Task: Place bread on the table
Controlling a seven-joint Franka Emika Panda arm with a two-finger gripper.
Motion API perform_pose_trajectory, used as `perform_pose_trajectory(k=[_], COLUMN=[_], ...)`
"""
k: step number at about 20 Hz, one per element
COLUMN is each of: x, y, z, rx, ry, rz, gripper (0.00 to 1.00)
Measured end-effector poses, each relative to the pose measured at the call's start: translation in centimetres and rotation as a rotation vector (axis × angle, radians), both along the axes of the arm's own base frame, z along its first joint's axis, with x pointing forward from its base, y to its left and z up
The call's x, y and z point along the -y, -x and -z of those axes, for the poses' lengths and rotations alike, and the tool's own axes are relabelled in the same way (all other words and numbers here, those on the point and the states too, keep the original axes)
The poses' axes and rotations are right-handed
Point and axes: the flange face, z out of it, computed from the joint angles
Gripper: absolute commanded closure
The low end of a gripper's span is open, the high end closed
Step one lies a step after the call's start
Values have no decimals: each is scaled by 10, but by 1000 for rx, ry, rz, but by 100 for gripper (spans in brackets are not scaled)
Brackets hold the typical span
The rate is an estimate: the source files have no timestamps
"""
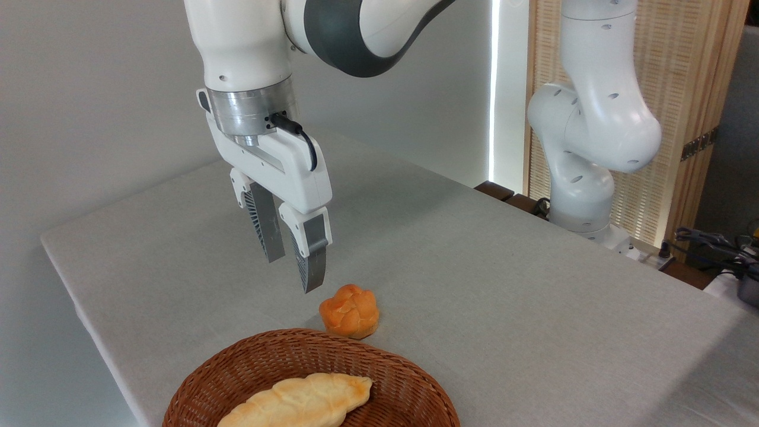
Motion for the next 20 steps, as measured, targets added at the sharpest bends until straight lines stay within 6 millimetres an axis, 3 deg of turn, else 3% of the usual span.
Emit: perform_pose_trajectory(k=[20], x=[0], y=[2], z=[1], rx=[-15], ry=[-1], rz=[0], gripper=[0])
